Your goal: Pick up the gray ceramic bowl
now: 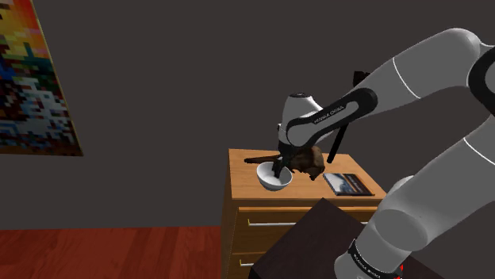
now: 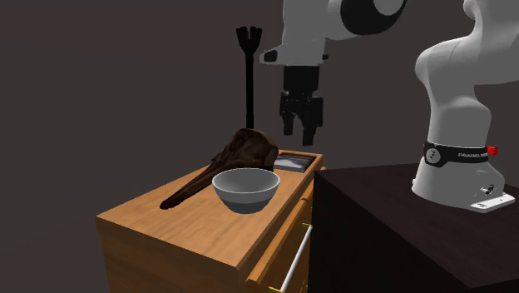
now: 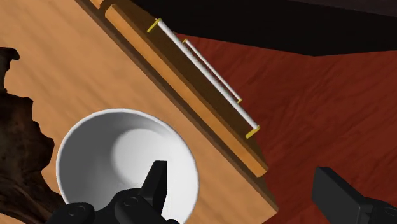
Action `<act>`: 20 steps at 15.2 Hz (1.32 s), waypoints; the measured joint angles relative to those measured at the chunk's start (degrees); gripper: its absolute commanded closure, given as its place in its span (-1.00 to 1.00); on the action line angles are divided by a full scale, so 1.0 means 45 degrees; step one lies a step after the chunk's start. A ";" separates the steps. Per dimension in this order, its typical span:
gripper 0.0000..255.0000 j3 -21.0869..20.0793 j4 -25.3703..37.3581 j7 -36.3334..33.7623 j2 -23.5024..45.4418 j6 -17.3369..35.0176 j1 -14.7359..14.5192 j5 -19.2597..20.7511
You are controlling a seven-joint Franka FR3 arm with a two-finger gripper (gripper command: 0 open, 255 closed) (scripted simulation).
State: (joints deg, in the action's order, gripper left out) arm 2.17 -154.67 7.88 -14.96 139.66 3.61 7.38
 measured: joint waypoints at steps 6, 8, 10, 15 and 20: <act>-1.00 0.0097 0.0803 -0.0320 0.3364 0.3421 0.0455 0.1763; -1.00 0.0232 0.1244 -0.0533 0.4332 0.4216 0.0537 0.2441; -1.00 0.0327 0.1380 -0.0853 0.4908 0.4731 0.0493 0.2870; -1.00 0.0630 0.1589 -0.1401 0.5994 0.5642 0.0379 0.3540; 1.00 0.0739 0.1632 -0.1628 0.6292 0.5897 0.0274 0.3741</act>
State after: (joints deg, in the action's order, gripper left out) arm 5.50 -147.32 0.55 13.36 166.19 4.84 24.22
